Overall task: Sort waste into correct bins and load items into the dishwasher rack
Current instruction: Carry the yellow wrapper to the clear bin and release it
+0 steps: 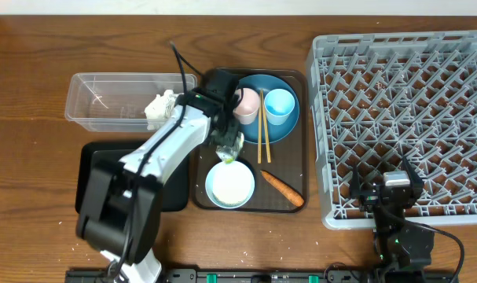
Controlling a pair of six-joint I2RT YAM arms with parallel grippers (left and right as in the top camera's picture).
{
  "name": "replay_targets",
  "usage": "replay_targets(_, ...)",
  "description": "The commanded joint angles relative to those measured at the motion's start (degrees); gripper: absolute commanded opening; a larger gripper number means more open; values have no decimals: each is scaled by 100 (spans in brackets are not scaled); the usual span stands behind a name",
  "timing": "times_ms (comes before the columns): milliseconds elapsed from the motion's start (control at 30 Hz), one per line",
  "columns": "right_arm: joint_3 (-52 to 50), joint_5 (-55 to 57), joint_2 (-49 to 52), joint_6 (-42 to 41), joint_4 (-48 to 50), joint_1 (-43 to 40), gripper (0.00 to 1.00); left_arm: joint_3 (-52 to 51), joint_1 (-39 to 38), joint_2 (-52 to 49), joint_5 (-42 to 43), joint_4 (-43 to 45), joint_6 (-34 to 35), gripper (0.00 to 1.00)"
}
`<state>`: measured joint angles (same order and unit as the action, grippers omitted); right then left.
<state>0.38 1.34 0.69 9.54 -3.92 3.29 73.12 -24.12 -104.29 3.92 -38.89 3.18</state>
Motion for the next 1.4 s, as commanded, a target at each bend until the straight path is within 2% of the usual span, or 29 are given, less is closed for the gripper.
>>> replay_targets(0, -7, 57, -24, 17, -20, -107, 99, 160, 4, 326, -227, 46, 31, 6)
replay_targets(300, -7, 57, -24, 17, -20, -107, 99, 214, 229, 1040, -748, 584, 127, 6)
replay_targets(567, -9, 57, -24, 17, -17, -107, 99, 219, 1143, 1790, -1027, 1246, 184, 6)
replay_targets(833, -7, 57, -24, 17, -20, -107, 99, 212, 2170, 1537, -1023, 1043, 184, 6)
replay_targets(1033, -7, 57, -24, 17, -20, -107, 99, 212, 2439, 918, -1023, 1047, 184, 7)
replay_targets(1067, -7, 59, -24, 17, -20, -107, 99, 212, 2444, 824, -1023, 1051, 181, 9)
replay_targets(1133, -9, 59, -24, 17, -17, -107, 99, 212, 2444, 673, -1023, 1119, 181, 36)
replay_targets(1167, -9, 57, -24, 17, -20, -107, 99, 212, 2444, 629, -1023, 1182, 179, 43)
replay_targets(1367, -7, 57, -24, 17, -20, -107, 99, 214, 2444, 800, -1016, 1569, 181, 52)
